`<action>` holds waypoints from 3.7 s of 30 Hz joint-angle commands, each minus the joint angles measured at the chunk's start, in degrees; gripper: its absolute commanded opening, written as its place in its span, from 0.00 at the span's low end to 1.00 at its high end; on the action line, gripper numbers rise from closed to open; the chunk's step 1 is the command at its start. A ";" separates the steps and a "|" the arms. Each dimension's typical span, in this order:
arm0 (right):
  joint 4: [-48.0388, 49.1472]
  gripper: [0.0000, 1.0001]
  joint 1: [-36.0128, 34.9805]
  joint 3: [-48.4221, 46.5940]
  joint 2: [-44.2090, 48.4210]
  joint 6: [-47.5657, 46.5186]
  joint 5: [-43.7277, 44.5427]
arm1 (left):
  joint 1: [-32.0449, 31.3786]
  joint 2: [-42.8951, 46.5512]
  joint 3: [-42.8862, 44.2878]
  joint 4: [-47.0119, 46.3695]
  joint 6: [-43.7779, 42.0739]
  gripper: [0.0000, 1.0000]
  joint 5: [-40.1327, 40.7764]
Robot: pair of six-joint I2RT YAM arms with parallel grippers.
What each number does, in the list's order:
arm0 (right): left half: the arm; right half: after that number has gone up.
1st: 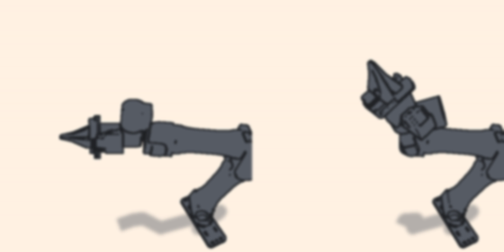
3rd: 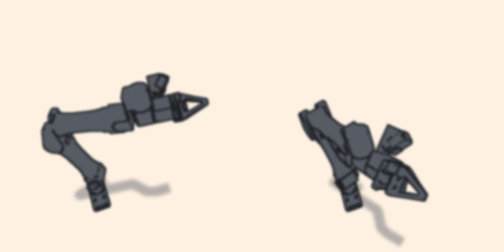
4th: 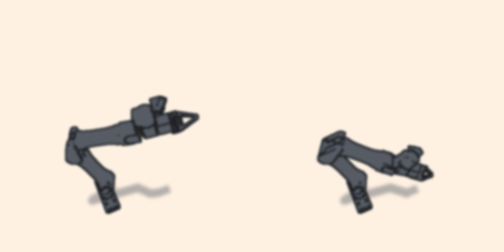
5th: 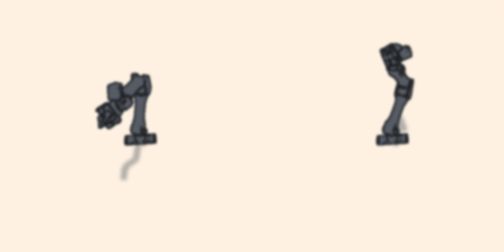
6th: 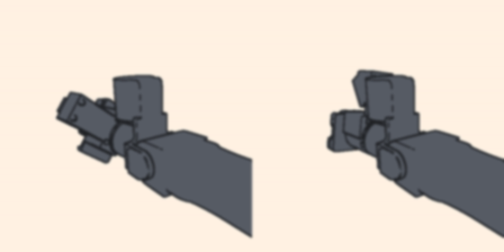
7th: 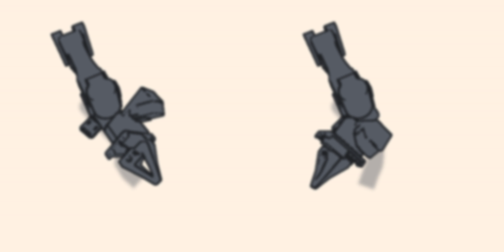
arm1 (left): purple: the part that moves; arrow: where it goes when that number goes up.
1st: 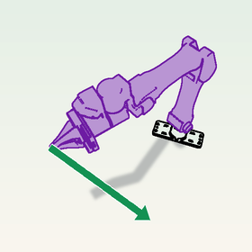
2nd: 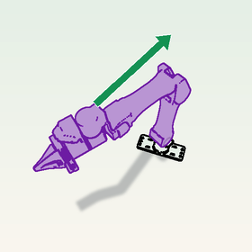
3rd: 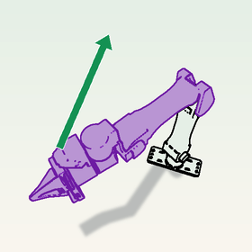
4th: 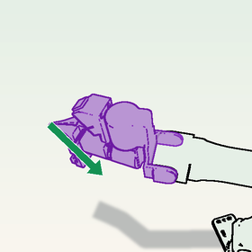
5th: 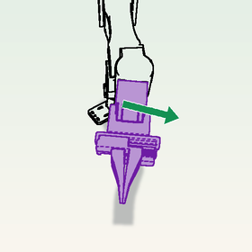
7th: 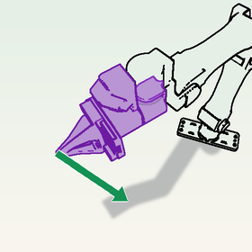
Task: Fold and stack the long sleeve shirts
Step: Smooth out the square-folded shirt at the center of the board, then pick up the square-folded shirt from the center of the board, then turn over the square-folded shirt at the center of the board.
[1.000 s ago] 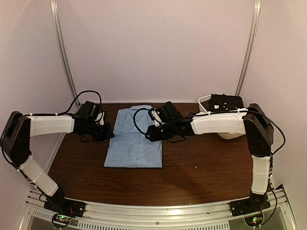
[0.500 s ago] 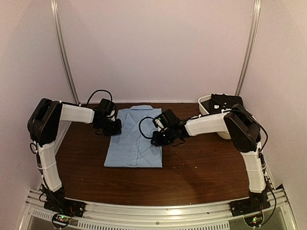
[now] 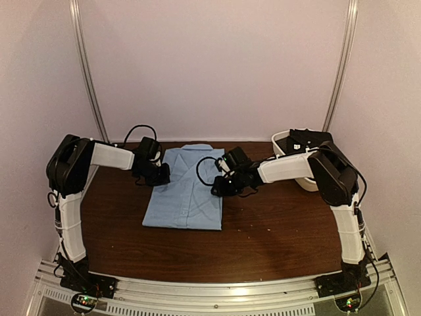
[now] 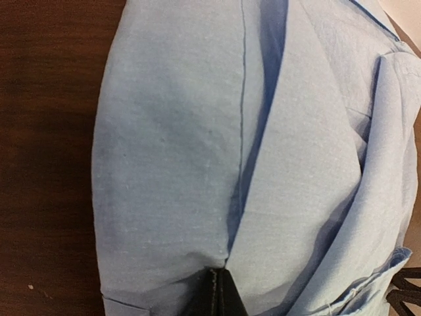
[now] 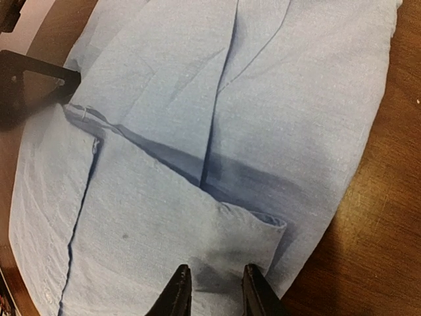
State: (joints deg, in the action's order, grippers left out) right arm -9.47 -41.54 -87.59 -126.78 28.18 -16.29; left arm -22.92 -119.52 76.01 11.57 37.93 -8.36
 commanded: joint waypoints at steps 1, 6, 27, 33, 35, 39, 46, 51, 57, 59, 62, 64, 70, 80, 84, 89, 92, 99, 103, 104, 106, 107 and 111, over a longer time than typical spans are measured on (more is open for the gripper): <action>-2.17 0.29 1.17 0.94 -0.22 -1.52 2.12 | -1.25 1.94 -3.03 1.88 1.54 0.02 -0.04; -2.83 0.29 2.59 1.48 2.11 -1.87 2.39 | -1.78 5.45 -3.66 2.47 2.58 0.05 1.79; -2.89 0.29 1.29 -9.44 -2.35 -1.99 -1.50 | -1.69 18.84 -10.85 5.05 2.28 0.27 10.56; -3.43 0.29 2.06 -12.48 -5.79 -1.42 -2.66 | -1.69 18.11 -12.93 2.82 1.82 0.25 9.46; -3.56 0.28 2.45 -12.32 -6.30 -1.09 -2.47 | -1.69 17.29 -13.07 2.02 1.51 0.24 9.29; -3.64 0.28 3.90 -10.53 -6.51 -0.32 -1.84 | -1.69 13.68 -11.90 0.60 0.42 0.24 8.69; -2.39 0.27 4.94 -7.18 -5.49 -0.08 -1.59 | -1.69 8.14 -10.02 -1.32 0.04 0.22 5.37; -3.18 0.27 4.89 -7.33 -5.38 -0.78 -1.30 | -1.86 8.43 -11.34 -1.56 1.86 0.21 4.38; -6.45 0.28 4.89 -8.83 -2.93 -3.40 1.87 | -3.05 12.14 -15.78 -2.32 6.47 0.21 3.19; -7.67 0.28 4.93 -9.16 -1.75 -4.18 2.72 | -3.43 13.33 -16.34 -2.37 7.24 0.21 3.89; -8.46 0.29 4.83 -8.23 1.27 -4.75 3.02 | -3.45 14.99 -15.54 -0.23 7.46 0.22 6.54; -8.58 0.30 4.74 -6.54 3.60 -4.88 3.04 | -3.45 16.59 -14.46 2.13 6.79 0.26 8.98; -5.55 0.31 3.18 5.01 12.66 -3.04 0.39 | -3.42 23.99 -15.23 6.62 4.80 0.31 9.38; -0.51 0.31 -7.38 18.99 22.60 3.77 -1.06 | -10.79 33.32 -28.35 5.63 6.19 0.28 -2.36; 2.62 0.30 -10.36 22.08 21.91 6.42 -1.40 | -12.85 34.35 -33.47 3.55 7.61 0.26 -4.85; 4.40 0.27 -10.76 26.48 21.32 8.68 0.45 | -13.86 34.03 -36.58 2.55 8.31 0.24 -5.86; 4.43 0.27 -11.02 29.81 22.54 9.64 1.86 | -14.00 34.70 -38.01 2.35 8.78 0.24 -5.75; 6.82 0.27 -11.28 36.90 25.93 12.41 1.28 | -14.00 34.82 -39.03 3.50 9.35 0.23 -5.20; 6.91 0.27 -11.28 38.96 28.94 13.33 1.95 | -14.00 37.51 -38.66 6.60 10.27 0.23 -2.39; 6.52 0.27 -11.28 39.31 29.67 13.41 2.27 | -14.00 38.53 -38.65 7.39 10.58 0.23 -1.53; 5.84 0.28 -11.26 39.87 31.02 13.46 3.36 | -14.00 40.50 -38.78 8.98 10.98 0.23 0.04; 5.59 0.29 -11.28 40.01 31.48 13.47 3.84 | -14.00 41.31 -39.01 9.63 11.28 0.24 0.40; 6.08 0.30 -10.99 40.08 31.33 13.51 3.90 | -14.00 43.77 -41.16 10.01 12.75 0.24 0.60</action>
State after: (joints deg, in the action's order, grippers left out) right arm -3.64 -52.64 -47.92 -96.60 40.99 -14.50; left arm -36.49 -78.04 37.26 19.84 48.62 -9.67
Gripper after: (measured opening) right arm 0.303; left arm 0.236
